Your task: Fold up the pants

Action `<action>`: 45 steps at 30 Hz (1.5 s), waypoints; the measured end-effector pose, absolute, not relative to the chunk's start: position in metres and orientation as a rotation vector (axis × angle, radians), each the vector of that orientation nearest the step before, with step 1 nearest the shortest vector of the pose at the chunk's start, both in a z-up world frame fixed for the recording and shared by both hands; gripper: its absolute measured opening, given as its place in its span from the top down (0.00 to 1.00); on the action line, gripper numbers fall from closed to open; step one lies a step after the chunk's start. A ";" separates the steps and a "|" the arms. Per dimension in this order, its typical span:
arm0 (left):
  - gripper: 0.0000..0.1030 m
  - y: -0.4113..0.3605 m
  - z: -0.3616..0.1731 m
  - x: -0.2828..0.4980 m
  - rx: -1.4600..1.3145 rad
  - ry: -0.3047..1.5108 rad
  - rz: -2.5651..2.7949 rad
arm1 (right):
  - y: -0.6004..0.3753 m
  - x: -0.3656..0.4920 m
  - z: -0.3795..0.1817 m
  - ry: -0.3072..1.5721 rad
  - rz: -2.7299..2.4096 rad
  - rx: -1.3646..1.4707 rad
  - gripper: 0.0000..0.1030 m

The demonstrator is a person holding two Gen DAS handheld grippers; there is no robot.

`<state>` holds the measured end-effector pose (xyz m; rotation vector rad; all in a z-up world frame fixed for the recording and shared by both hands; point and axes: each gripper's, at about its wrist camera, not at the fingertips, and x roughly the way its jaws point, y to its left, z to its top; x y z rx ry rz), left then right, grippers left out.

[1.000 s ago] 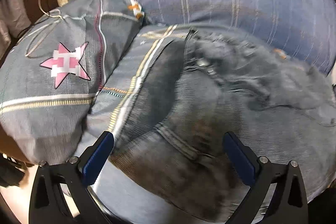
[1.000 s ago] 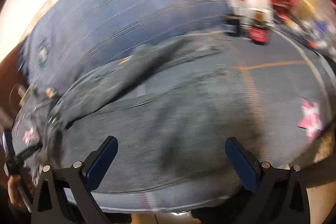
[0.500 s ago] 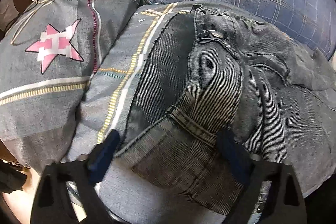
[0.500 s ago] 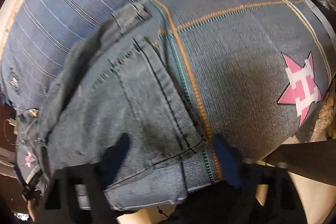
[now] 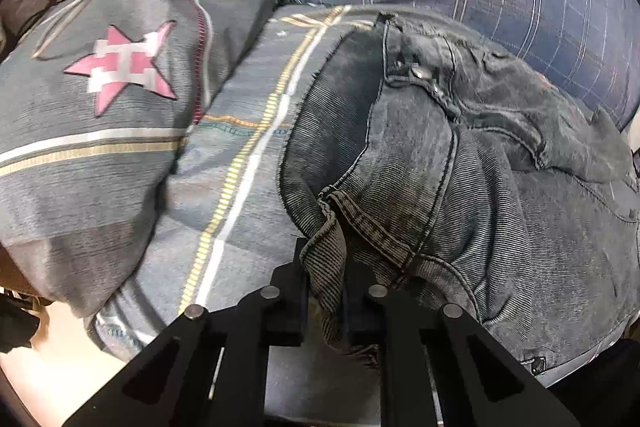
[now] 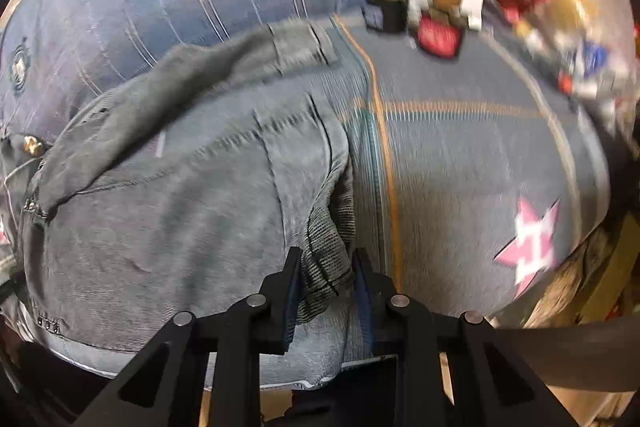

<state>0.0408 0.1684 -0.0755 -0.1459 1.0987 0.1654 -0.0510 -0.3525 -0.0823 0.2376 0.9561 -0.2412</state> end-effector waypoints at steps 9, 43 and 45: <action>0.83 0.186 -0.093 0.010 -0.263 1.132 0.208 | -0.376 -0.063 -0.126 1.050 -0.302 0.294 0.65; 0.42 0.170 -0.061 0.147 -0.252 1.099 0.036 | -0.359 0.045 -0.065 0.869 -0.209 0.182 0.25; 0.60 0.164 -0.075 0.159 -0.238 1.129 0.037 | -0.373 0.058 -0.059 0.857 -0.210 0.230 0.25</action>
